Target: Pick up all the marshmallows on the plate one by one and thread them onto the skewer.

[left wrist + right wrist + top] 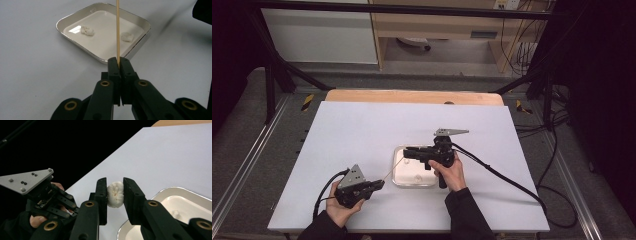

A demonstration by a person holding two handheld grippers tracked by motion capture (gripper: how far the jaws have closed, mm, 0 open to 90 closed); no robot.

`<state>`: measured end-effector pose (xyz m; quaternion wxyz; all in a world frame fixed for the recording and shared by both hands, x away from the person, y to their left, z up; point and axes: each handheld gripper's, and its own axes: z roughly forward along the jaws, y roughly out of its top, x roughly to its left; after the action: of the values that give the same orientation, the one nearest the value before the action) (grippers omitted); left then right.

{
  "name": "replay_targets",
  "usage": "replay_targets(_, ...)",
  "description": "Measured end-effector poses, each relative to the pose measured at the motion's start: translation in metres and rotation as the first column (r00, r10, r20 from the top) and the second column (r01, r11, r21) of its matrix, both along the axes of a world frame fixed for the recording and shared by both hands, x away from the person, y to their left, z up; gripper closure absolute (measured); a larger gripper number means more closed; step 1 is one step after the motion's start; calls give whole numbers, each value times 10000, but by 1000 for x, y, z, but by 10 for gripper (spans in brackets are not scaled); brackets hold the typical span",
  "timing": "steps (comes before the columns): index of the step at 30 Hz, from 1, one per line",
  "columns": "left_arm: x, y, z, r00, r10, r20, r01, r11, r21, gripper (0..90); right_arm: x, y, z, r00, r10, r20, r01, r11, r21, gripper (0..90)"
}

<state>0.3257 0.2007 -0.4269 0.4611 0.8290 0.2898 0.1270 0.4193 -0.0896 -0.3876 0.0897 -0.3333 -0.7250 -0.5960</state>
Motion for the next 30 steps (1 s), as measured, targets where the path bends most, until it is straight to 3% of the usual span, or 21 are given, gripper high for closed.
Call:
replay_targets(11,-2,-3,-2,9998,50,179,-49,9999,-96,889,-5,4,-3,10000,46,-71,-43,9994,346,774)
replay_targets(18,-4,-4,-1,9999,61,102,-57,9994,-333,891,-8,5,-4,9999,129,-115,-124,9992,388,773)
replay_targets(30,-5,-8,-1,9999,64,109,-60,9992,-395,891,-13,8,-8,9997,165,-179,-158,9992,378,775)
